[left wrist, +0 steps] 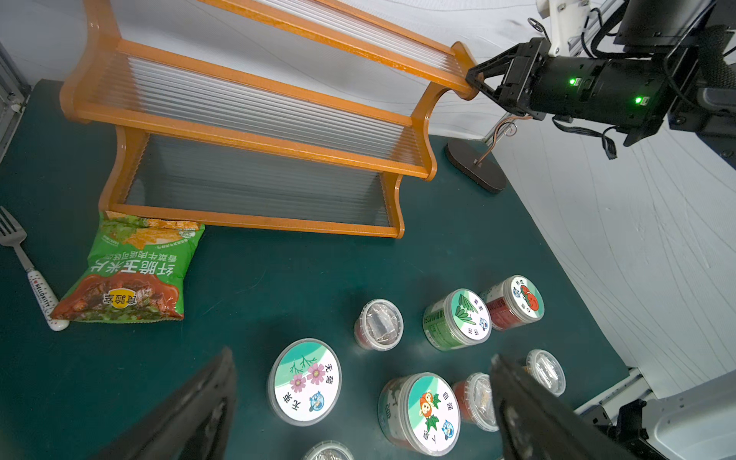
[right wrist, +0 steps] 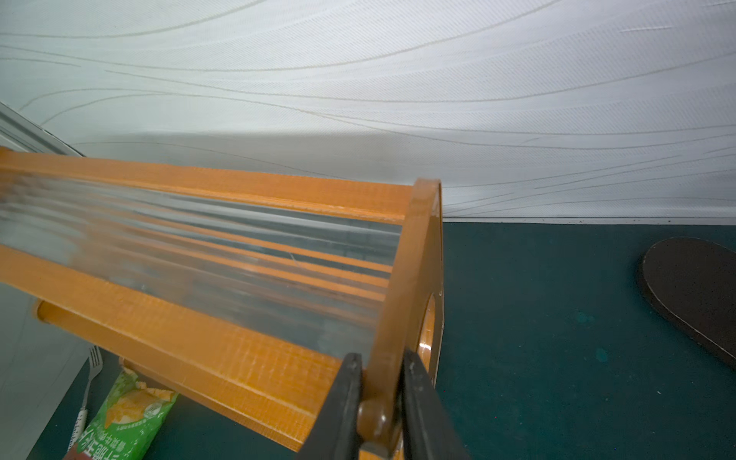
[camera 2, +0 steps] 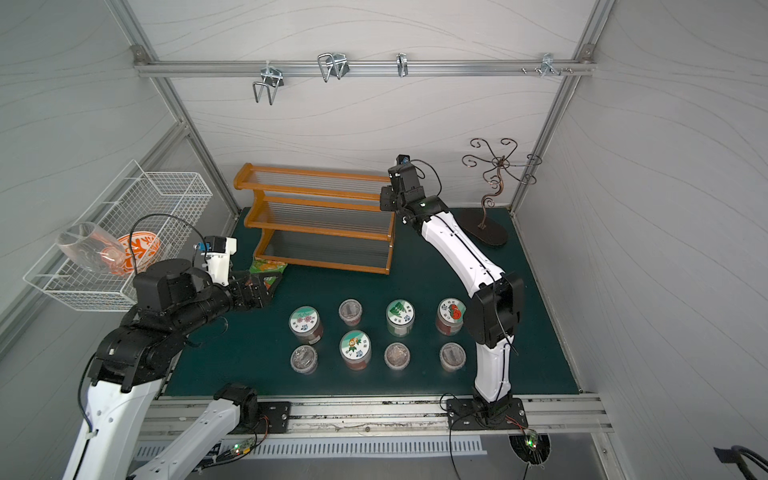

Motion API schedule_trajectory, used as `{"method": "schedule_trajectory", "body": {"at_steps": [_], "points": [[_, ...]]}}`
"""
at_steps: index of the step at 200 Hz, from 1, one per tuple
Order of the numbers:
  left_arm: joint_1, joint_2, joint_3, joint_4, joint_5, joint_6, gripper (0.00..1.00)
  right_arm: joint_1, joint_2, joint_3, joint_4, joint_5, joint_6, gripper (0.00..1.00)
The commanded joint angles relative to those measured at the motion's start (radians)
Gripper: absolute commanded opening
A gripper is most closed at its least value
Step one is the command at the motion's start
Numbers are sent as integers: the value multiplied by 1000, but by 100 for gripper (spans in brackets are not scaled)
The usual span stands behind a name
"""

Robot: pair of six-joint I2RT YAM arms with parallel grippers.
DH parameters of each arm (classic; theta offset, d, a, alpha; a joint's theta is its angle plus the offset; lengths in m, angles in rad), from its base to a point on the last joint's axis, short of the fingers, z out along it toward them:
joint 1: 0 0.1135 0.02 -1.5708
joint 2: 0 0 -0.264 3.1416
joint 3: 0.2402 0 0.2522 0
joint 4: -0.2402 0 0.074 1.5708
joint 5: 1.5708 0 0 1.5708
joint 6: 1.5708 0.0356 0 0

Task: Place the seed container on the shelf
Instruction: Move the shelf to the center of the board.

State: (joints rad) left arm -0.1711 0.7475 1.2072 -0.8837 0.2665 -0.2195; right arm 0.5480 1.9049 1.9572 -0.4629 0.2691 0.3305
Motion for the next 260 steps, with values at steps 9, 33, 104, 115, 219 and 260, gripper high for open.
{"method": "schedule_trajectory", "body": {"at_steps": [9,33,104,115,219,260], "points": [[1,-11,1,23,23,4,100,-59,-70,-78,-56,12,-40,5],[0,-11,-9,23,35,-3,100,-101,-115,-146,-40,0,-41,4],[1,-14,-43,36,71,-14,100,-238,-242,-306,-14,-52,-68,2],[1,-12,-47,40,73,-16,100,-252,-263,-329,-8,-56,-71,2],[1,-7,-70,49,99,-18,100,-315,-291,-375,44,-126,-131,4],[0,-13,-67,39,100,-12,100,-315,-256,-335,29,-137,-126,6]]}}
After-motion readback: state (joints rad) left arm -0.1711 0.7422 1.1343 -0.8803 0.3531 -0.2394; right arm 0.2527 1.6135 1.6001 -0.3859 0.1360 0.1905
